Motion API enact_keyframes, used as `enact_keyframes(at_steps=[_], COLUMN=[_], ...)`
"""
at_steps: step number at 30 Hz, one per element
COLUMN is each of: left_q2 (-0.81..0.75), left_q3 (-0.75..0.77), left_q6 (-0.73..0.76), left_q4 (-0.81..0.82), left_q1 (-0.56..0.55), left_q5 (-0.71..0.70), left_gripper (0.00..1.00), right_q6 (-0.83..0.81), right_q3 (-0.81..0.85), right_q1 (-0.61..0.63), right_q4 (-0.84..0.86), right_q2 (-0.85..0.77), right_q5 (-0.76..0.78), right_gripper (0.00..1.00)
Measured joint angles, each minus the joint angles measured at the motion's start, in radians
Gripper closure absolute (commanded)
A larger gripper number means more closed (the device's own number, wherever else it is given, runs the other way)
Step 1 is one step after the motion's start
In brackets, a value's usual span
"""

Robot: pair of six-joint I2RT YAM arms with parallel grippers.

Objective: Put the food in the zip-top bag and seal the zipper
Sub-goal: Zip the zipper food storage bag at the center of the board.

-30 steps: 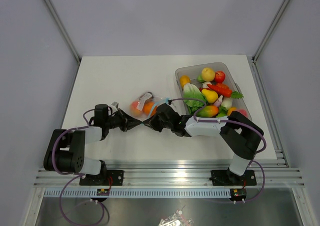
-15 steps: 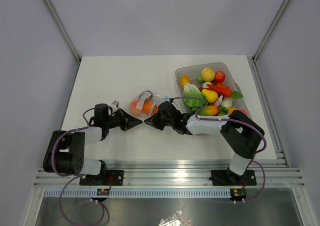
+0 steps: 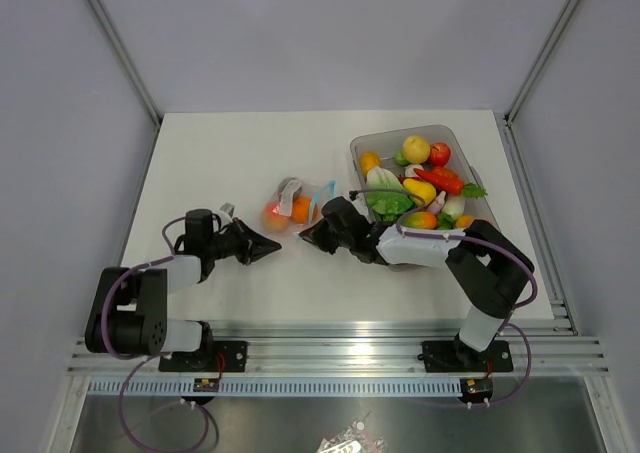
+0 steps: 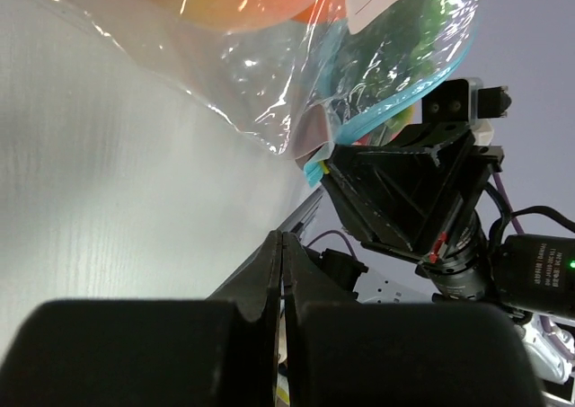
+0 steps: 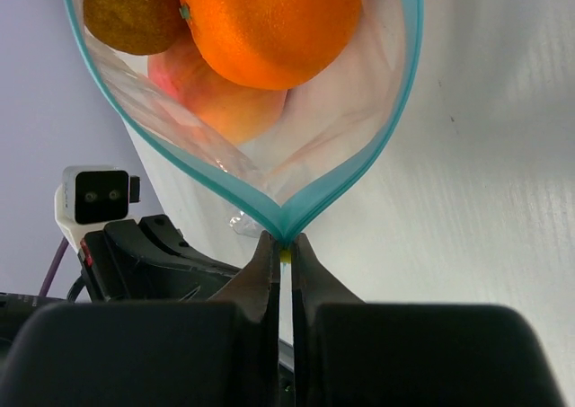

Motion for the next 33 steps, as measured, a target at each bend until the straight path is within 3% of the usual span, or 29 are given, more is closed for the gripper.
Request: enact_keyframes(at_steps=[5,7,8,9,11,13,15,18,24,27,28,33], left_q2=[-0.035,-0.073,-0.097,-0.127,-0.189,-0.256,-0.304,-0.313,-0.363,-0.407,-0.412,-0.364], left_q3=[0.043,0.118,0.165,0.218,0.286,0.340,0.381,0.444,0.467,0.467,0.467,0.469], left_q6=[0.127,0.233,0.287,0.338,0.411,0.470,0.518,0.575,0.656,0.676,0.683,0.734], left_q4=[-0.191,-0.335,-0.401,-0.465,-0.531,-0.591,-0.651,-0.748,-0.825,-0.821,-0.820,-0.828], left_q1=[0.000,-0.001,-0.001,-0.005,-0.019,-0.062,-0.122,-0.188,-0.213,-0.213,-0.213,-0.218], left_q5=[-0.026,-0.074,-0.108,-0.156,-0.235,-0.335,-0.436,-0.577,-0.777,-0.837,-0.848,-0.858], left_gripper=[1.00,0.91,0.83,0.45,0.17,0.01,0.01,0.01,0.12,0.15,0.15,0.18], right_q6=[-0.044,-0.072,-0.091,-0.113,-0.148,-0.185,-0.222,-0.290,-0.446,-0.506,-0.529,-0.591], right_q3=[0.030,0.053,0.072,0.093,0.129,0.163,0.193,0.245,0.365,0.365,0.360,0.264], right_q1=[0.000,0.001,0.002,0.003,0.005,0.007,0.007,0.005,-0.006,-0.008,-0.008,-0.060], right_q4=[-0.034,-0.053,-0.070,-0.090,-0.116,-0.150,-0.187,-0.261,-0.396,-0.469,-0.496,-0.556], right_q2=[-0.001,-0.001,-0.001,-0.001,-0.001,-0.002,-0.003,-0.003,-0.006,-0.031,-0.048,-0.189], right_q5=[-0.006,-0.013,-0.023,-0.030,-0.050,-0.063,-0.077,-0.106,-0.153,-0.161,-0.159,-0.173], right_gripper=[0.98,0.94,0.94,0.94,0.90,0.85,0.68,0.60,0.59,0.58,0.54,0.52])
